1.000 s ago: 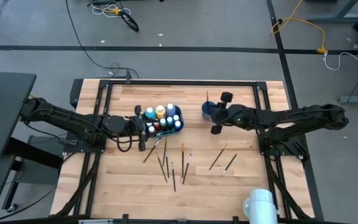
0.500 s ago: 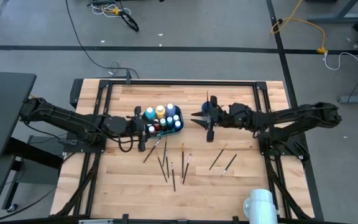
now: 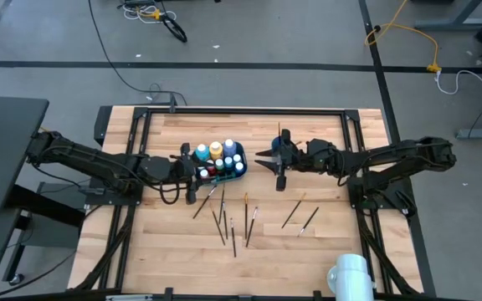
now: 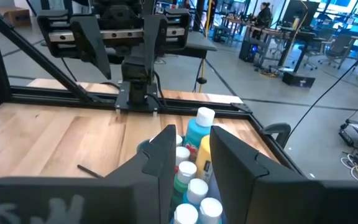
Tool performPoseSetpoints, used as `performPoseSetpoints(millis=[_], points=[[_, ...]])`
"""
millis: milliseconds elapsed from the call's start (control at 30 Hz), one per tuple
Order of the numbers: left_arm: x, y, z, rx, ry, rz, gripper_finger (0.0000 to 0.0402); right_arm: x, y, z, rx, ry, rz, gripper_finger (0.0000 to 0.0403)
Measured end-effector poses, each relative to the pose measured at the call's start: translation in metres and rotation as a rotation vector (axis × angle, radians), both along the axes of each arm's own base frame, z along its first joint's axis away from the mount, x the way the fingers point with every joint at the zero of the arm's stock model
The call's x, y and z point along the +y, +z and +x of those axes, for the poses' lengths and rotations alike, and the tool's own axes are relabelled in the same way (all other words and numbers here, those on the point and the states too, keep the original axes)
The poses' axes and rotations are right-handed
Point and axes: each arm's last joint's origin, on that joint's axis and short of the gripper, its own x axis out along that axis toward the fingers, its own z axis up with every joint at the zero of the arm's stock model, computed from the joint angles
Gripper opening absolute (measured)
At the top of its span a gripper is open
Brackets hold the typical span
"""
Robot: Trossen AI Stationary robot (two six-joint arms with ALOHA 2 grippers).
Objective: Pick & Place Paint Supplies
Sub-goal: Put the silver paint brush into the blue cup
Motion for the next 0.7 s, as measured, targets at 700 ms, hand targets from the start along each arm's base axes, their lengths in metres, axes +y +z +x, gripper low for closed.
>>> performPoseSetpoints(millis=[700], points=[[0.0, 0.0, 0.0, 0.0, 0.0, 0.0, 0.021, 0.003, -0.011, -0.001, 0.118, 0.102, -0.026, 0.0102]])
